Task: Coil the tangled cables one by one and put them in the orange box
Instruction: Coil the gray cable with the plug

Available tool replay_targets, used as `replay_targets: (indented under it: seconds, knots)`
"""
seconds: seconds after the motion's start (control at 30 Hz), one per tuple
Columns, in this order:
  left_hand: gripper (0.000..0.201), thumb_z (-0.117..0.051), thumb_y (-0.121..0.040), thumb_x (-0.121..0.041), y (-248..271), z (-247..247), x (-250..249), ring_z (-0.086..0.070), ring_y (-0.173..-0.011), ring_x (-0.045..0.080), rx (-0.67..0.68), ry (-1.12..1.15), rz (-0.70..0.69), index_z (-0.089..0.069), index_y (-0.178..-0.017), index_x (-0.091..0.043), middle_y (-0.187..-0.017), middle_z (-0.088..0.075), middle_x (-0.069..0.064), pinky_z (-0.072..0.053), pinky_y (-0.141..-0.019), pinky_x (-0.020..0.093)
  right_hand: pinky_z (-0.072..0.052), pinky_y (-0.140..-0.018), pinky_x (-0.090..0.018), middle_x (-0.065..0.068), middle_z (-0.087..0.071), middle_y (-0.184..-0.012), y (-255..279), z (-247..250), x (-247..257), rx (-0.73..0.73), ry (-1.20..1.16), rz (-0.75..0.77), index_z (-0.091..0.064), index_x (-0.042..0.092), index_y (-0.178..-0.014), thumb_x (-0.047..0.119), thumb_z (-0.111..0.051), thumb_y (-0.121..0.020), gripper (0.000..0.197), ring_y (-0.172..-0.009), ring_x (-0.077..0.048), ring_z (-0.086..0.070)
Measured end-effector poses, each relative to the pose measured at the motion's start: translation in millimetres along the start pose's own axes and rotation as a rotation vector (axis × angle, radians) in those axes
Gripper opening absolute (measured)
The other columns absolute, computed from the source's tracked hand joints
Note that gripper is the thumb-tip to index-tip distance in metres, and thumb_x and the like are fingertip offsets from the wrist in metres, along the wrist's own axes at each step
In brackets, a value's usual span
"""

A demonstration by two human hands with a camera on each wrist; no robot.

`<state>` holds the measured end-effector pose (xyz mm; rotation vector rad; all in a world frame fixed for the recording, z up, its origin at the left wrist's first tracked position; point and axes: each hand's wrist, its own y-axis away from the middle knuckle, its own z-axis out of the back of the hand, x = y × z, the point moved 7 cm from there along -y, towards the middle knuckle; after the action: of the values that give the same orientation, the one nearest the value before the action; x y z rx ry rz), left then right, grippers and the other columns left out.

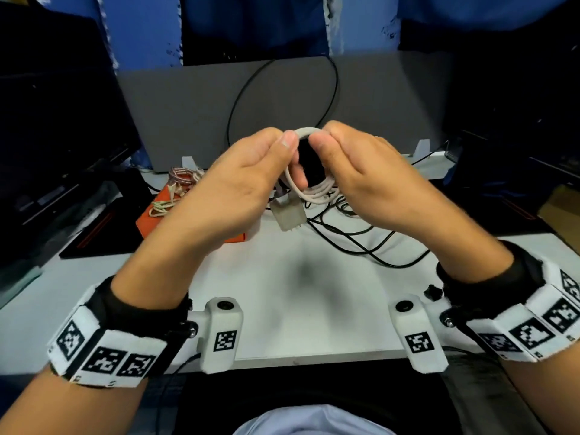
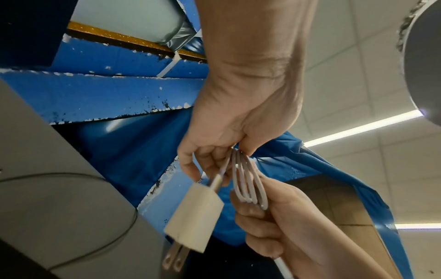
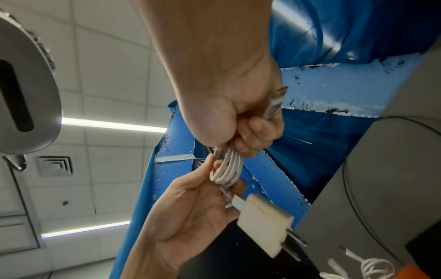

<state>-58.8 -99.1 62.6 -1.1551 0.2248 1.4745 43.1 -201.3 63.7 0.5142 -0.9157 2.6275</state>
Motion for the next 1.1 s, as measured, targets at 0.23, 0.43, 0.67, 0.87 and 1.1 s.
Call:
replay_targets:
  seconds: [0.23, 0.43, 0.67, 0.87, 1.1]
  knots:
    - [0.033, -0.037, -0.108, -0.035, -8, -10, 2, -0.045, -0.088, 0.029, -0.022, 0.358, -0.084, -0.055, -0.084, -0.019, -0.088, -0.054, 0.005, -0.037, -0.082, 0.048, -0.029, -0.043, -0.021, -0.01, -0.066, -0.08, 0, 2, 3, -0.042, -0.875, -0.069, -0.053, 0.012, -0.083, 0.042, -0.042, -0.11, 0.042, -0.051, -0.013, -0.041]
    - [0.034, -0.036, -0.107, -0.034, -12, -10, 9, -0.042, -0.089, 0.029, -0.115, 0.49, -0.068, -0.054, -0.083, -0.018, -0.085, -0.053, 0.001, -0.038, -0.085, 0.047, -0.021, -0.045, -0.025, 0.004, -0.038, -0.06, 3, -3, 7, 0.063, -1.154, -0.167, -0.051, 0.018, -0.087, 0.047, -0.037, -0.11, 0.04, -0.045, -0.008, -0.022]
    - [0.034, -0.043, -0.109, -0.032, -10, -13, 22, -0.068, -0.112, 0.03, 0.174, 0.205, 0.037, -0.064, -0.115, -0.006, -0.114, -0.072, 0.013, -0.054, -0.102, 0.048, -0.012, -0.045, -0.029, 0.007, -0.03, -0.056, -1, 9, -1, -0.05, -0.936, -0.169, -0.042, 0.02, -0.081, 0.042, -0.032, -0.113, 0.04, -0.046, -0.009, -0.016]
    - [0.021, -0.067, -0.092, -0.01, -6, -4, 22, -0.069, -0.094, 0.022, 0.348, 0.084, 0.03, -0.062, -0.112, -0.003, -0.099, -0.071, 0.005, -0.057, -0.083, 0.044, -0.03, -0.049, -0.018, 0.011, -0.041, -0.057, -6, 22, -11, -0.138, -0.477, -0.057, -0.04, 0.022, -0.077, 0.042, -0.035, -0.112, 0.041, -0.047, -0.004, -0.032]
    - [0.021, -0.068, -0.09, -0.016, -12, 25, 11, -0.071, -0.102, 0.022, -0.087, 0.461, -0.034, -0.063, -0.11, -0.013, -0.107, -0.071, 0.005, -0.059, -0.078, 0.029, -0.034, -0.049, -0.022, 0.003, -0.046, -0.066, -9, 0, -13, -0.121, -0.392, -0.036, -0.042, 0.018, -0.08, 0.039, -0.035, -0.112, 0.039, -0.049, -0.005, -0.037]
